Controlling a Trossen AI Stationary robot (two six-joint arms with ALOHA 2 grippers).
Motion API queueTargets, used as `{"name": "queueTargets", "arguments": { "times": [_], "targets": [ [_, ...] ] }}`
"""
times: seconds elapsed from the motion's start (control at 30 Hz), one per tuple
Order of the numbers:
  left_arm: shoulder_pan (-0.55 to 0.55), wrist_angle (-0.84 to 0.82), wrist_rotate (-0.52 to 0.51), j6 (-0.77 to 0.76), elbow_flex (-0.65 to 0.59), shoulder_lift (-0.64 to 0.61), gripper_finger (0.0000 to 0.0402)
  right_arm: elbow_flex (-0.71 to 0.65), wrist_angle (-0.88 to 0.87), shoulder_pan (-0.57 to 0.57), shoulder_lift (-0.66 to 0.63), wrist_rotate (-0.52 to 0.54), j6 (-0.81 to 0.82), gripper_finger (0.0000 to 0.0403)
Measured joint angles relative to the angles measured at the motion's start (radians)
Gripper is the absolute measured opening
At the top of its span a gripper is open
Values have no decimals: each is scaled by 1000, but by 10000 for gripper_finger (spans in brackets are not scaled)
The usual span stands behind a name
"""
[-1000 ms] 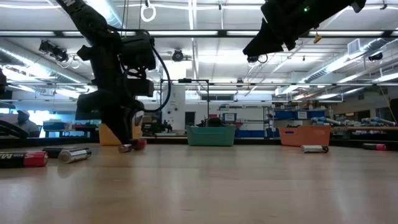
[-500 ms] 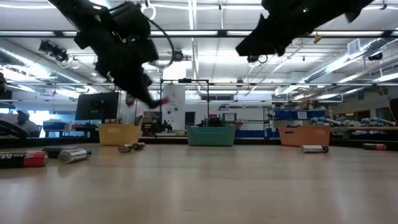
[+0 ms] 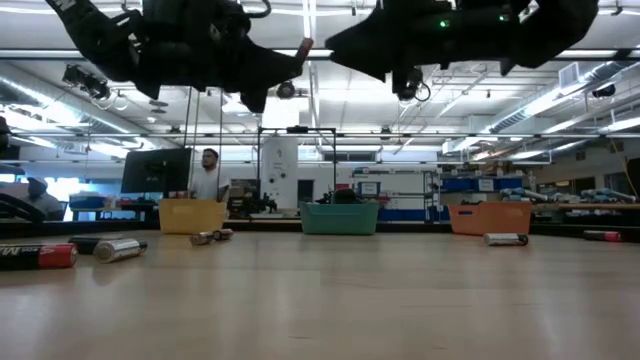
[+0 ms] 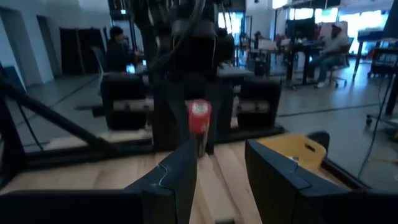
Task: Sort batteries
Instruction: Put the red battery into the green bin
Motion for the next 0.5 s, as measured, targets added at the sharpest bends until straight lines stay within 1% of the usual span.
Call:
{"name": "queueTargets", "arguments": {
  "times": [0.23,0.37,0.5],
  "targets": [
    [0,49,-8,3,0,1,48,82,11,0,44,-6,-2,147],
    [0,62,-11,3,0,1,48,108,7,-1,59,-56,3,147],
    [-1,78,-11,4,0,1,48,125,-12,-8,61,-75,1,146]
  ]
}}
